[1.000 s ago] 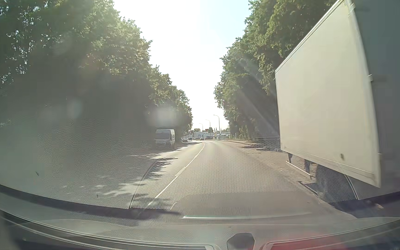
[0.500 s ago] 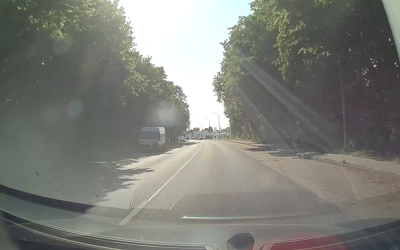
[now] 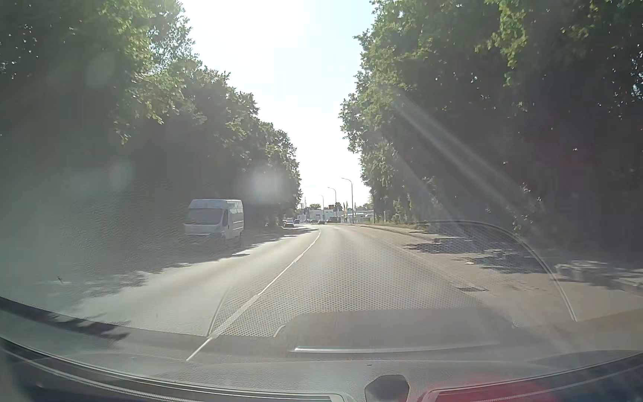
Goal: Follow the waypoints while adhering to traffic rules and regulations
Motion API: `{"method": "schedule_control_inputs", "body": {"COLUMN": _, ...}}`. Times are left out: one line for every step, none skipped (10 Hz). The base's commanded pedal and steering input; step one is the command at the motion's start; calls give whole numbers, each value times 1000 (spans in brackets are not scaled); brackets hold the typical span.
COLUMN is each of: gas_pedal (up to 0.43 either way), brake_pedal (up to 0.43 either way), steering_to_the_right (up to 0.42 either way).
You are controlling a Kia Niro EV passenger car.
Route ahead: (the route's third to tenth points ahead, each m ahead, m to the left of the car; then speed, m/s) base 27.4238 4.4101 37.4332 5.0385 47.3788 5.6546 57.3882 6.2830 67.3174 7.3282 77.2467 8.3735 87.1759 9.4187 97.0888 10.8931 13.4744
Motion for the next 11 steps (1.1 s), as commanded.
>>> {"method": "schedule_control_inputs", "body": {"gas_pedal": 110, "brake_pedal": 6, "steering_to_the_right": 1}}
{"method": "schedule_control_inputs", "body": {"gas_pedal": 118, "brake_pedal": 6, "steering_to_the_right": 0}}
{"method": "schedule_control_inputs", "body": {"gas_pedal": 118, "brake_pedal": 6, "steering_to_the_right": 0}}
{"method": "schedule_control_inputs", "body": {"gas_pedal": 130, "brake_pedal": 6, "steering_to_the_right": 0}}
{"method": "schedule_control_inputs", "body": {"gas_pedal": 150, "brake_pedal": 6, "steering_to_the_right": 0}}
{"method": "schedule_control_inputs", "body": {"gas_pedal": 157, "brake_pedal": 6, "steering_to_the_right": 0}}
{"method": "schedule_control_inputs", "body": {"gas_pedal": 157, "brake_pedal": 6, "steering_to_the_right": -1}}
{"method": "schedule_control_inputs", "body": {"gas_pedal": 169, "brake_pedal": 12, "steering_to_the_right": -2}}
{"method": "schedule_control_inputs", "body": {"gas_pedal": 177, "brake_pedal": 6, "steering_to_the_right": -3}}
{"method": "schedule_control_inputs", "body": {"gas_pedal": 177, "brake_pedal": 6, "steering_to_the_right": -3}}
{"method": "schedule_control_inputs", "body": {"gas_pedal": 177, "brake_pedal": 6, "steering_to_the_right": -3}}
